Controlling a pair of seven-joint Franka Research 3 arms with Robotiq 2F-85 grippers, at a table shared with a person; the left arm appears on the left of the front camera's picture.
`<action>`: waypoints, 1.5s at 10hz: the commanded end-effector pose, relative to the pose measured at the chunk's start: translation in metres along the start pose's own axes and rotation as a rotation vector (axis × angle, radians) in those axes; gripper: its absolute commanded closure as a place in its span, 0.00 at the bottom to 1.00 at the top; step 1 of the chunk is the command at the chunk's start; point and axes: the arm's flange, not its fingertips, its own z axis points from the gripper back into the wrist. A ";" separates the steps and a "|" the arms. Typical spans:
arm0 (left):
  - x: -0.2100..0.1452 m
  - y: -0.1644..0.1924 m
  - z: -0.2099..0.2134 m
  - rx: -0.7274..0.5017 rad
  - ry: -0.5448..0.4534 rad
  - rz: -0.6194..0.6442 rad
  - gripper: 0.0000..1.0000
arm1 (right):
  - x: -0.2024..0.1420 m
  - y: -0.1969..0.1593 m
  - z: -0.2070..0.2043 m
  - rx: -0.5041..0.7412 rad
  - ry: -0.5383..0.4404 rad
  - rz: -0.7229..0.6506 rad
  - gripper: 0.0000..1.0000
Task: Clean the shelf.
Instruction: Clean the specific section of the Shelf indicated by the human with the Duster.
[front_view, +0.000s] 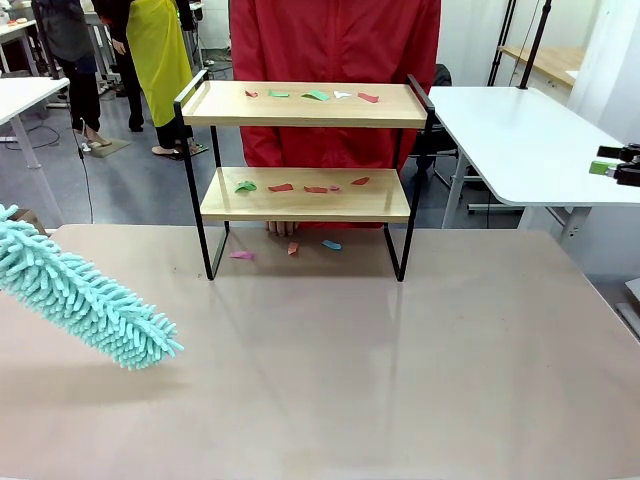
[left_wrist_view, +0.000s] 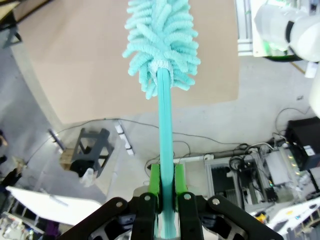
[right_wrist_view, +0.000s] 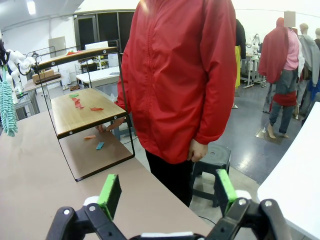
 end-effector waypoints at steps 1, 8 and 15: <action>-0.005 -0.001 -0.023 0.008 -0.148 -0.022 0.87 | 0.002 0.001 -0.001 0.001 -0.001 0.002 0.00; 0.077 -0.030 -0.100 0.019 -0.694 0.388 0.87 | 0.002 0.001 -0.001 0.001 -0.001 0.002 0.00; 0.187 0.013 -0.096 -0.155 -0.608 0.682 0.87 | 0.002 0.001 -0.001 0.001 -0.001 0.002 0.00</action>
